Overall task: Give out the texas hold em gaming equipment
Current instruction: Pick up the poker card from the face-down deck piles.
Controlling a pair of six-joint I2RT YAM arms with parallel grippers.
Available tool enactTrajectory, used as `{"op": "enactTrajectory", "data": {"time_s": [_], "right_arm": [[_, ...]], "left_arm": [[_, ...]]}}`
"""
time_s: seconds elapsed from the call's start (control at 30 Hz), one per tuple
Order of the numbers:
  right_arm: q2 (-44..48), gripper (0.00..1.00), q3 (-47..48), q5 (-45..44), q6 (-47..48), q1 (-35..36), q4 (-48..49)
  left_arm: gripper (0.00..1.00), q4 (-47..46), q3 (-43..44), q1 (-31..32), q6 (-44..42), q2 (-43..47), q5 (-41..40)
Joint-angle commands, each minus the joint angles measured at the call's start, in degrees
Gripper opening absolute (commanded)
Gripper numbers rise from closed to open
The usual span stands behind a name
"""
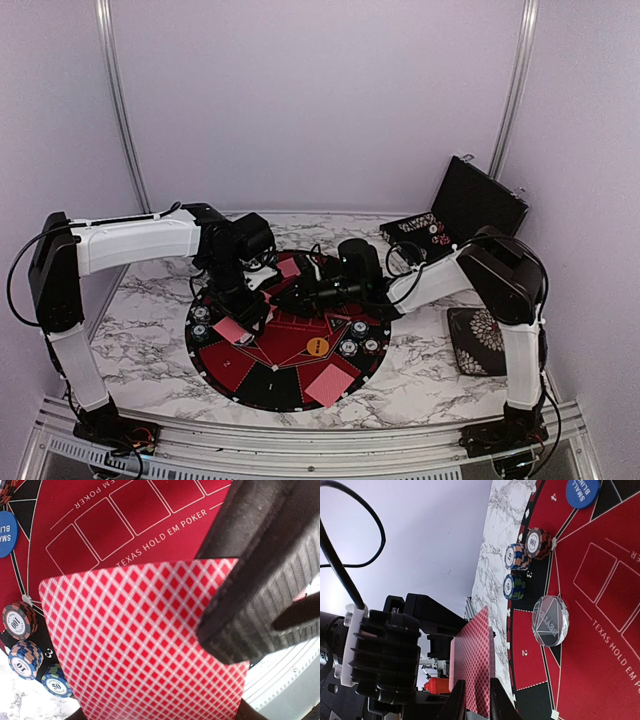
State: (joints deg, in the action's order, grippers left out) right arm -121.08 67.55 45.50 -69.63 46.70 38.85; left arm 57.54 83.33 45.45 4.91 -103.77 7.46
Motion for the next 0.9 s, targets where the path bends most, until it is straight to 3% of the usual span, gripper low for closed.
{"op": "enactTrajectory", "data": {"time_s": [0.0, 0.37, 0.87], "right_arm": [[1.79, 0.14, -0.17, -0.06, -0.88, -0.4, 2.61], [2.48, 0.0, -1.44, 0.2, -3.01, -1.11, 5.04], [7.06, 0.0, -5.99, 1.26, -5.79, -4.59, 9.33]], "left_arm": [[0.47, 0.82, -0.01, 0.21, -0.25, 1.02, -0.38], [0.47, 0.82, -0.19, 0.25, -0.25, 0.86, -0.62], [0.47, 0.99, -0.45, 0.17, 0.26, 1.44, -0.95]]}}
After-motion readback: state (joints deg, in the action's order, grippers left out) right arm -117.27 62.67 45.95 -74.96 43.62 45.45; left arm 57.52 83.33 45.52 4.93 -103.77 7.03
